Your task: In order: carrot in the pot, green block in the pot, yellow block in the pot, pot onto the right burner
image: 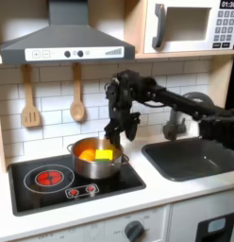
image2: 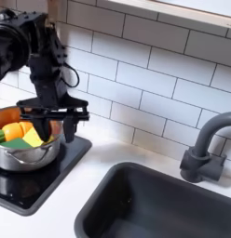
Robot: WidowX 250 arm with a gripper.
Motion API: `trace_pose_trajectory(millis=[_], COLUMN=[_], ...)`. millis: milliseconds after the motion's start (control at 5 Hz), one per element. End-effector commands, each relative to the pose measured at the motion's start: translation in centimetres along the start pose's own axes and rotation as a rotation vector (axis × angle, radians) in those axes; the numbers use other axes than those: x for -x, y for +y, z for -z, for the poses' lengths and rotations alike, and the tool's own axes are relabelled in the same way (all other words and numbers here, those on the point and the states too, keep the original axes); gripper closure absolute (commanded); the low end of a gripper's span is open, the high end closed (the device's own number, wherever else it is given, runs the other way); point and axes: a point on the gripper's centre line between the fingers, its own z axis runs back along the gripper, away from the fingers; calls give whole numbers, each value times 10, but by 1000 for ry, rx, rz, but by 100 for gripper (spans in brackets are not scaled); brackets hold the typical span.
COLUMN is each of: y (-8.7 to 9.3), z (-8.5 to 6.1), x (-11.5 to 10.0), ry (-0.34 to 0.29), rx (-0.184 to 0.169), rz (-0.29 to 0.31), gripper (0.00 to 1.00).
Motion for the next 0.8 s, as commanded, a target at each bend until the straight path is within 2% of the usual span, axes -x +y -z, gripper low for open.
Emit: trace_pose_trajectory(millis=[0, 200, 400, 600], y=[9, 13, 20, 18], z=[-31, -54, -69, -96], x=[9, 11, 13, 8], ry=[-132, -238, -311, -437], rx=[-47, -79, -94, -101], rz=[-34, -23, -31, -22], gripper=[0, 0, 0, 0])
